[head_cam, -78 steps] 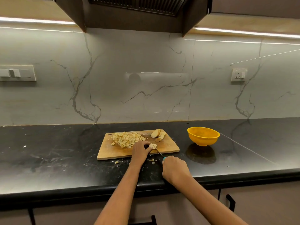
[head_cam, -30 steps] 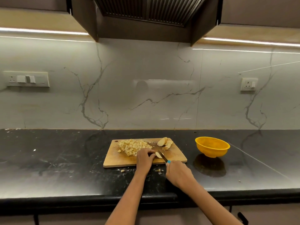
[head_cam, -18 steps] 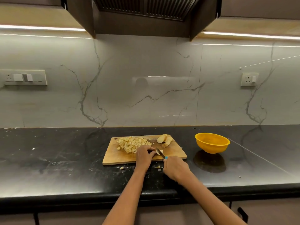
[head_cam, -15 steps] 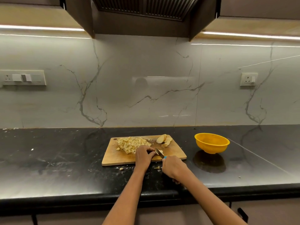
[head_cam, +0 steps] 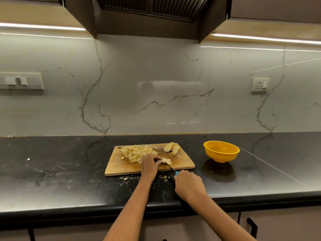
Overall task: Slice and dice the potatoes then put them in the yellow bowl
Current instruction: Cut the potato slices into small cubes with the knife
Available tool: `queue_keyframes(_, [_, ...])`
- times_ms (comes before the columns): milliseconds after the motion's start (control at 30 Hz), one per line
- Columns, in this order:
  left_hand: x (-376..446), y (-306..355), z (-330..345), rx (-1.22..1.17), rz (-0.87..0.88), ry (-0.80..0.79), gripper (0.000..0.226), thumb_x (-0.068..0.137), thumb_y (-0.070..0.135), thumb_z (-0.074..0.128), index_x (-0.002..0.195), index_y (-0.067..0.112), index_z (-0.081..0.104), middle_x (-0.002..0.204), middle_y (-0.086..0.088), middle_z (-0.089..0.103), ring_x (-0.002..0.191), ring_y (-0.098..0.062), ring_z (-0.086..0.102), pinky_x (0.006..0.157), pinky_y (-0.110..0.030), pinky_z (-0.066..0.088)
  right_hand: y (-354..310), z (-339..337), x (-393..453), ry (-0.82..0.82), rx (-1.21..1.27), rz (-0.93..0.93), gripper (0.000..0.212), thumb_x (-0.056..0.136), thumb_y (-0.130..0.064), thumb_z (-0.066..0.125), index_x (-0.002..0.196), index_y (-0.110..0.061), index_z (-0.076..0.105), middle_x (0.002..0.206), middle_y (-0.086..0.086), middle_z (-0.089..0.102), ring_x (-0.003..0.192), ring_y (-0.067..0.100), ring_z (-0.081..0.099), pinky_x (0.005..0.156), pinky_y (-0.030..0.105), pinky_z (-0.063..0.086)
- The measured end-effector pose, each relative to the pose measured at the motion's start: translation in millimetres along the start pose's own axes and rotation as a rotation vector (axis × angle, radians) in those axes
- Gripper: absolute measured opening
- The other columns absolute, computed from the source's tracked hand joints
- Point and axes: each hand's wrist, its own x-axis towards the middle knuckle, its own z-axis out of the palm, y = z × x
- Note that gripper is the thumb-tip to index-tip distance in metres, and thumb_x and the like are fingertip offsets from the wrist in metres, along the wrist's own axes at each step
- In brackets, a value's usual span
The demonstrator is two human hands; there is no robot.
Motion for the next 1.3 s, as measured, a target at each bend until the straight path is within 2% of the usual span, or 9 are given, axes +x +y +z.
queue_keyframes(133, [-1.4,3.6,-1.0,0.106,0.052,0.013,0.029,0.090,0.003,0.055,0.116,0.012,0.065,0.119,-0.005,0.064,0.113,-0.014,0.056,0.095,-0.019,0.038,8.0,-3.5,2.0,0.059,0.149,0.087,0.036,0.102,-0.032,0.036,0.115,-0.007,0.057,0.114,0.010,0.065,0.105,0.024,0.062,0.083,0.031,0.047])
queue_keyframes(267, [-0.4,8.6,-4.6,0.216,0.284,-0.174,0.058,0.083,-0.016,0.047,0.132,0.015,0.051,0.143,-0.004,0.045,0.134,-0.018,0.037,0.111,-0.026,0.025,16.0,-2.0,12.9,0.061,0.196,0.116,0.036,0.101,-0.030,0.037,0.114,-0.006,0.060,0.112,0.010,0.066,0.105,0.024,0.062,0.082,0.030,0.048])
queue_keyframes(400, [14.4,16.0,-8.6,0.246,0.261,-0.433,0.063,0.080,-0.016,0.049,0.131,0.020,0.053,0.144,-0.004,0.043,0.134,-0.019,0.038,0.110,-0.032,0.032,25.0,0.1,29.7,0.037,0.273,0.166,0.039,0.102,-0.033,0.035,0.115,-0.006,0.060,0.112,0.009,0.065,0.105,0.023,0.062,0.087,0.033,0.050])
queue_keyframes(500, [20.8,23.4,-9.2,0.267,0.230,-0.499,0.057,0.081,-0.014,0.049,0.125,0.020,0.059,0.142,-0.005,0.045,0.129,-0.020,0.044,0.105,-0.034,0.039,28.1,-1.7,35.2,-0.013,0.304,0.165,0.038,0.101,-0.032,0.036,0.118,-0.006,0.058,0.115,0.010,0.063,0.107,0.024,0.060,0.090,0.036,0.050])
queue_keyframes(700, [17.0,31.8,-3.2,0.237,0.215,-0.434,0.025,0.086,0.013,0.064,0.111,0.009,0.068,0.112,-0.007,0.067,0.101,-0.015,0.061,0.089,-0.024,0.044,30.9,-5.6,36.3,-0.028,0.331,0.164,0.037,0.100,-0.032,0.037,0.118,-0.006,0.058,0.115,0.012,0.063,0.106,0.027,0.061,0.090,0.037,0.051])
queue_keyframes(833, [5.2,31.7,2.0,0.198,0.193,-0.313,0.033,0.082,0.029,0.070,0.107,0.008,0.069,0.106,-0.008,0.069,0.096,-0.017,0.062,0.087,-0.026,0.047,30.2,-3.6,29.1,-0.009,0.245,0.157,0.034,0.100,-0.027,0.039,0.119,-0.006,0.058,0.117,0.012,0.062,0.107,0.027,0.060,0.086,0.035,0.049])
queue_keyframes(933, [-3.0,23.6,5.7,0.114,0.183,-0.244,0.044,0.081,0.026,0.070,0.120,0.007,0.062,0.115,-0.009,0.065,0.105,-0.019,0.060,0.091,-0.025,0.043,31.3,-1.6,26.1,-0.011,0.152,0.150,0.031,0.099,-0.024,0.041,0.118,-0.007,0.059,0.117,0.010,0.062,0.106,0.026,0.061,0.084,0.033,0.049])
queue_keyframes(1033, [-9.1,16.1,8.3,0.053,0.172,-0.185,0.036,0.084,0.017,0.067,0.118,0.006,0.063,0.118,-0.010,0.065,0.113,-0.019,0.057,0.099,-0.025,0.038,28.8,-0.5,26.9,-0.037,0.085,0.112,0.030,0.099,-0.022,0.041,0.117,-0.006,0.060,0.116,0.010,0.063,0.105,0.025,0.062,0.084,0.032,0.048])
queue_keyframes(1300, [-6.5,16.3,8.1,-0.002,0.144,-0.133,0.027,0.085,0.011,0.065,0.111,0.004,0.067,0.111,-0.010,0.068,0.108,-0.018,0.061,0.097,-0.024,0.040,21.2,1.4,40.3,-0.049,0.130,0.118,0.032,0.097,-0.019,0.041,0.119,-0.004,0.059,0.116,0.011,0.063,0.106,0.027,0.061,0.083,0.033,0.047])
